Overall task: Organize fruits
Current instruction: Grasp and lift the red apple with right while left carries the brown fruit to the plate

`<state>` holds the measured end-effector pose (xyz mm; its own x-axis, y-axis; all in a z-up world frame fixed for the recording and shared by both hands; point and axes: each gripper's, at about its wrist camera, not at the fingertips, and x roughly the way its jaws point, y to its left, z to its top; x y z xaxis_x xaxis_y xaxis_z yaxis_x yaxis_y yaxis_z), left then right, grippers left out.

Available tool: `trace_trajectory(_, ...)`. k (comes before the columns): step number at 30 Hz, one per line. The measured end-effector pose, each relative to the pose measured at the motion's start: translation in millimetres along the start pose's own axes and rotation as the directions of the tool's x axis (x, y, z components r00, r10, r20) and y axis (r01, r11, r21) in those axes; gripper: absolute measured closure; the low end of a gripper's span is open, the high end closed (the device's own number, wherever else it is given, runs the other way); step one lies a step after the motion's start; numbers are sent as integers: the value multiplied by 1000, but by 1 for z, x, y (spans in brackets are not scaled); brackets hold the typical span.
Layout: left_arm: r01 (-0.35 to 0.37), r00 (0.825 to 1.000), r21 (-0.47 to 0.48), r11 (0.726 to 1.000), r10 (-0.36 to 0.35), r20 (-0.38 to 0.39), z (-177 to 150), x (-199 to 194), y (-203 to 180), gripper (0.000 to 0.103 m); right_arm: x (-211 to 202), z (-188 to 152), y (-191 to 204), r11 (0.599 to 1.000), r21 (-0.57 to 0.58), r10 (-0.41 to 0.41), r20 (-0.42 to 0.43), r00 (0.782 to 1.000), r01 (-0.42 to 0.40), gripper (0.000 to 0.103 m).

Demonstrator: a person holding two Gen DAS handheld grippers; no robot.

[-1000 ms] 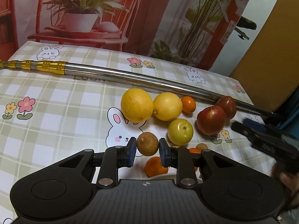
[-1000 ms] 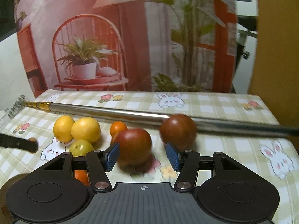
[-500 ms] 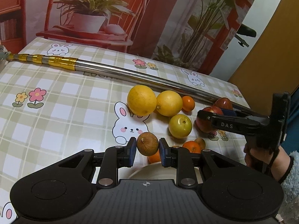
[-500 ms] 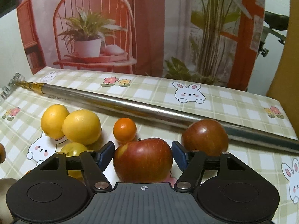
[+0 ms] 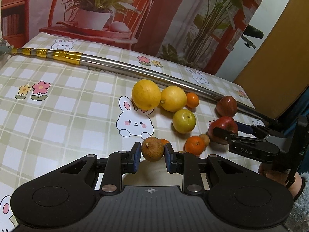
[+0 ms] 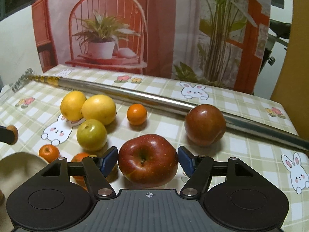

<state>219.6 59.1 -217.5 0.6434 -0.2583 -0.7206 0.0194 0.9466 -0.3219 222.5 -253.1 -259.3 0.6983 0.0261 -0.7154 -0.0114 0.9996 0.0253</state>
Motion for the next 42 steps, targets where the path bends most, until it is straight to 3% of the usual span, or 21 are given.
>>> trace_trajectory(20,-6,1000,31,1000,6,4,-3,-3,-2,76,9,-5,-5,997,74,4,1,1000,-4,39)
trace_trajectory(34,-3,1000,47,999,2,4,-18,-19,2,76,-49,-11,11,986,161,33,91,995,-47,39)
trace_trajectory(42,-13,1000,71,997,14,-13,-32,-23,3,76,-69,-20,35,981,170,76,90,993,-90,39)
